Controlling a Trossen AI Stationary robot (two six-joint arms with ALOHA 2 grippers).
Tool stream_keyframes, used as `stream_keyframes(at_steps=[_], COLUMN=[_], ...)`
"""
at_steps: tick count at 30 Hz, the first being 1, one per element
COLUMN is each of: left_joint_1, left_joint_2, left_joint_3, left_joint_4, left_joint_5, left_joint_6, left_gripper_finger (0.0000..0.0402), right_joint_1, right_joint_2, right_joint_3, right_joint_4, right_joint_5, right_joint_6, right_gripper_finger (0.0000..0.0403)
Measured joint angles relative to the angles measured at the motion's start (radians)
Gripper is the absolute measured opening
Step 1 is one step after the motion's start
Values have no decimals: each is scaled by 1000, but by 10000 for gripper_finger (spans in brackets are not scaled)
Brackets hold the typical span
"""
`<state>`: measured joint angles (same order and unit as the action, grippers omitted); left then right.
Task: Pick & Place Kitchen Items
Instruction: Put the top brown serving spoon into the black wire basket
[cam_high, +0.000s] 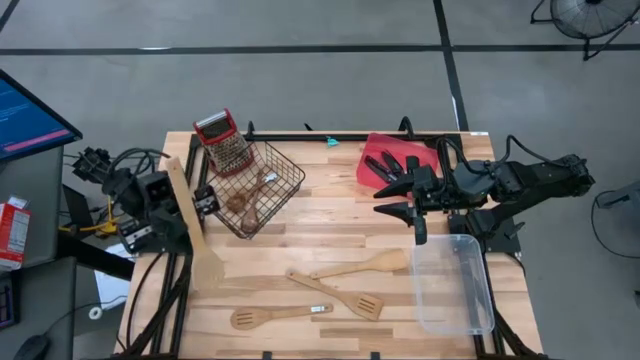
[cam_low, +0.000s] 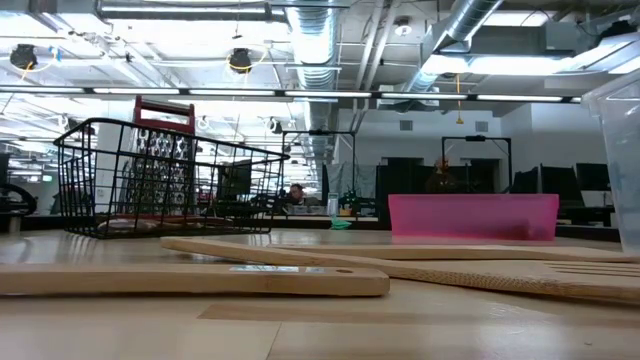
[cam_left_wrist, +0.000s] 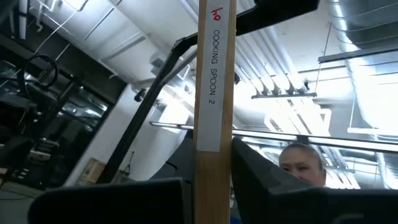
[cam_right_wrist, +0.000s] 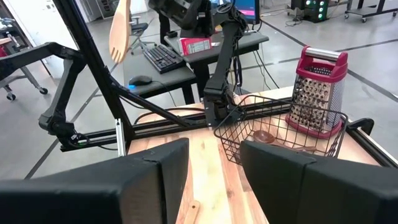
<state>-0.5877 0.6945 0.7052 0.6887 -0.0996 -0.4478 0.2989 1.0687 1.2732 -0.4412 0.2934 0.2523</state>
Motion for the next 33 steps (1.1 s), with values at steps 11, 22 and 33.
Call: stream_keyframes(at_steps=[11,22,33], left_joint_1=[0,0,14], left_joint_2=[10,122,250], left_joint_3=[0,0,0], left_joint_4=[1,-18,-14], left_joint_5=[-102,-665,-1440], left_joint_6=[92,580,1106], left_gripper_finger=[46,46,47], right_joint_1=[0,0,0], right_joint_2=[0,0,0], right_joint_3=[0,0,0], right_joint_4=[0,0,0], right_joint_5=[0,1,1], right_joint_6=[0,0,11], right_gripper_finger=[161,161,161])
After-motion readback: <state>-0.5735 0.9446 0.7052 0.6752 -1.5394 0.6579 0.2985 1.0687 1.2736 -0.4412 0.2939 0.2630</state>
